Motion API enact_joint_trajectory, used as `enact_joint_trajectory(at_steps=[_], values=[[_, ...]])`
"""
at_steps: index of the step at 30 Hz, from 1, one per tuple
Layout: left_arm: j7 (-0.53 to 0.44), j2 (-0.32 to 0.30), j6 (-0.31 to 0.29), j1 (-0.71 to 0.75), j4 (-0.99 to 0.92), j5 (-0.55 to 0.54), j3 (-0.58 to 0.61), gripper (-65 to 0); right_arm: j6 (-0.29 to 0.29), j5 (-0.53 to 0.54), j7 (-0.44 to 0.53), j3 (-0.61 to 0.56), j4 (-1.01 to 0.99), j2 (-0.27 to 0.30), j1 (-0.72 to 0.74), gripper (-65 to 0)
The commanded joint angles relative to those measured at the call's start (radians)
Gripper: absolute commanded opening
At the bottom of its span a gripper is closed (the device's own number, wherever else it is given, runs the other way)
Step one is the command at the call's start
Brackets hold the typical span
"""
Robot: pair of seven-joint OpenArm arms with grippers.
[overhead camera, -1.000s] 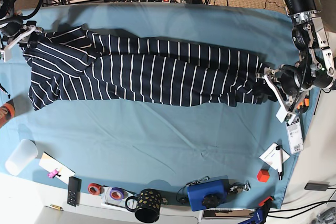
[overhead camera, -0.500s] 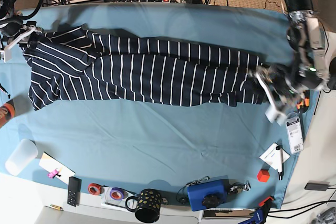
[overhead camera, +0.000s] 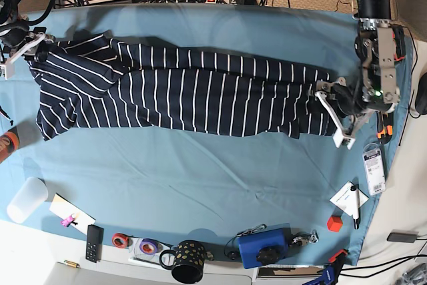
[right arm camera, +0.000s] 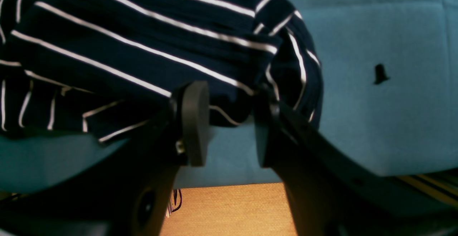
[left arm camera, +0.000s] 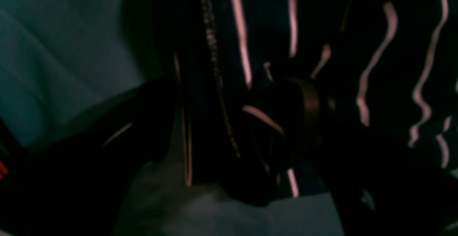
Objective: Layout the t-shirt on the table in an organized manner, then fold the t-shirt properly
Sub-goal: 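Grasp the shirt end with the left gripper and fold it inward, then move the left gripper over the shirt's middle and grasp the strip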
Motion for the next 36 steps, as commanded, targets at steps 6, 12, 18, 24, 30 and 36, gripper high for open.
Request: enact_joint_trajectory(at_steps=[6, 12, 18, 24, 30, 36], values=[[0.124, -0.004, -0.114, 0.006, -0.101, -0.311, 0.003, -21.6, 0.002, 0.009, 0.017, 0.007, 0.014, 0.020, 0.003, -43.6], [0.135, -0.006, -0.140, 0.005, -0.101, -0.418, 0.003, -32.9, 0.002, 0.009, 0.017, 0.007, 0.014, 0.020, 0.003, -43.6], [0.116, -0.006, -0.134, -0.001, -0.101, -0.329, -0.012, -56.1, 0.002, 0.009, 0.017, 0.007, 0.014, 0.020, 0.003, -43.6], [0.117, -0.006, -0.133, -0.053, -0.068, -0.291, -0.150, -65.0, 0.002, 0.010, 0.017, 0.007, 0.014, 0.020, 0.003, -43.6], [0.122, -0.080, -0.178, -0.092, 0.006, -0.291, -0.252, -65.0, 0.002, 0.010, 0.019, 0.007, 0.014, 0.020, 0.003, -43.6], [0.143, -0.188, -0.193, -0.074, 0.084, -0.317, -0.251, -65.0, 0.002, 0.011, 0.074, 0.007, 0.014, 0.020, 0.003, -43.6]])
